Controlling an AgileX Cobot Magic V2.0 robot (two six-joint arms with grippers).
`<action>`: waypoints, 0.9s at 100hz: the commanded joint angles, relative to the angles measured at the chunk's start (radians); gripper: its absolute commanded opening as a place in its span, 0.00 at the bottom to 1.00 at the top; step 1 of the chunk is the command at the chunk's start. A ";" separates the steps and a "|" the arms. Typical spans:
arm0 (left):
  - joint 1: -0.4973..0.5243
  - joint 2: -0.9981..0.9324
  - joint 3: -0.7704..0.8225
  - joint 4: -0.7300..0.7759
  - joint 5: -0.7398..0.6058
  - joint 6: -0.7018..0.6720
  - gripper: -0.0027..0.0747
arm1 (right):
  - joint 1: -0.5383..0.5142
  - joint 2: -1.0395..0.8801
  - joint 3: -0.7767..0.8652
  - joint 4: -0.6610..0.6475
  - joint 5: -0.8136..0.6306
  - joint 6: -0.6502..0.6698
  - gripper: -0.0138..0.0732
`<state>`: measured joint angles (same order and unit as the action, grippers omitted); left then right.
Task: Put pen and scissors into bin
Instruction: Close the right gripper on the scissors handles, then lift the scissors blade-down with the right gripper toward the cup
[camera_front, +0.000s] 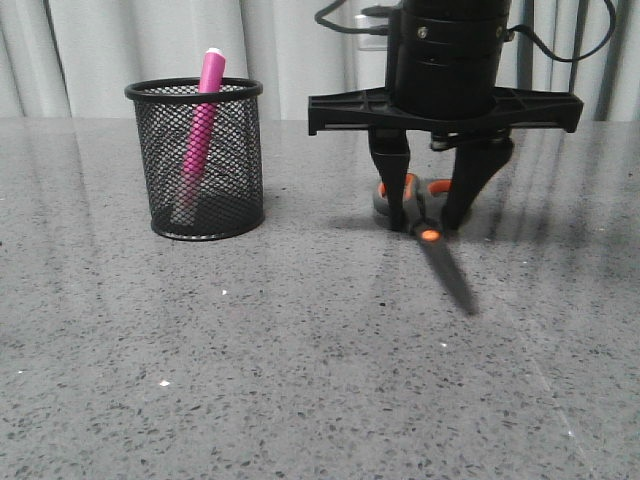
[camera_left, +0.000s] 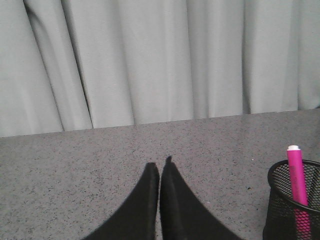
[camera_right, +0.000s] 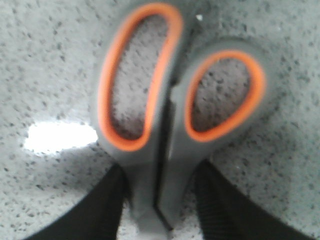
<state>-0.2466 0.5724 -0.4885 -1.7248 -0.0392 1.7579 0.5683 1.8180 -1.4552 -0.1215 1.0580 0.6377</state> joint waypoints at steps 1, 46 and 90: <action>-0.001 0.000 -0.027 -0.003 0.018 -0.007 0.01 | -0.002 -0.019 -0.015 -0.057 0.002 0.004 0.29; -0.001 0.000 -0.027 -0.003 0.018 -0.007 0.01 | -0.002 -0.117 -0.008 -0.174 -0.033 -0.032 0.09; -0.001 0.000 -0.027 -0.003 0.018 -0.007 0.01 | 0.000 -0.423 0.226 -0.173 -0.677 -0.032 0.09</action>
<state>-0.2466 0.5724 -0.4885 -1.7248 -0.0392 1.7579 0.5737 1.4730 -1.2362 -0.2734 0.6045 0.6194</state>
